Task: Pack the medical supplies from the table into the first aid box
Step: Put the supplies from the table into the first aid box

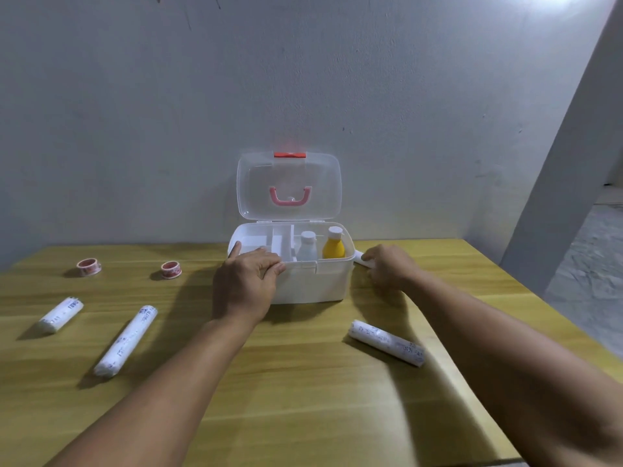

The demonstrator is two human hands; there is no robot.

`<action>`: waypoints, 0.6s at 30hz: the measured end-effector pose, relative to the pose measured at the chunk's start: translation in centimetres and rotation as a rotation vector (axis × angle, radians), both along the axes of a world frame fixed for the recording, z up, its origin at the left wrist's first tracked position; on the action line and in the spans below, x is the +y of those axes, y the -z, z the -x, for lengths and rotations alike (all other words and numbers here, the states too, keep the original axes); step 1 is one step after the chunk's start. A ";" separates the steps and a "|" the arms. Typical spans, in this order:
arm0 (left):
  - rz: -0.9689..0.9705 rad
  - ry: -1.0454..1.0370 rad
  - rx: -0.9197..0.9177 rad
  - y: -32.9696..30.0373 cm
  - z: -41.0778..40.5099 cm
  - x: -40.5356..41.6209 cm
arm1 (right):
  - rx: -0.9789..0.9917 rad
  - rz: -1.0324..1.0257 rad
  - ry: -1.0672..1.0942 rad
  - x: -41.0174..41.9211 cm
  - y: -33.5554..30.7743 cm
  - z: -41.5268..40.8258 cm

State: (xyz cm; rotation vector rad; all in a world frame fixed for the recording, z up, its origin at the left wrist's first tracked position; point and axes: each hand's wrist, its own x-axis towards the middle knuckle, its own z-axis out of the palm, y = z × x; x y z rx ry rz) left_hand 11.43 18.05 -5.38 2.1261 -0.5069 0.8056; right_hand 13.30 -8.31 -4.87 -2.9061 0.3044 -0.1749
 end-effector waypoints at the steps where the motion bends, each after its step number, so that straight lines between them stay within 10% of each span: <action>1: 0.005 0.000 0.003 0.0 0.0 0.0 | -0.051 0.009 0.009 -0.1 -0.2 0.4; 11: -0.003 -0.047 0.021 -0.5 0.6 -0.2 | 0.485 0.054 -0.123 1.0 -4.6 6.1; 18: 0.005 -0.079 0.063 -1.3 1.3 -0.3 | 0.405 0.140 -0.290 4.8 -4.1 9.7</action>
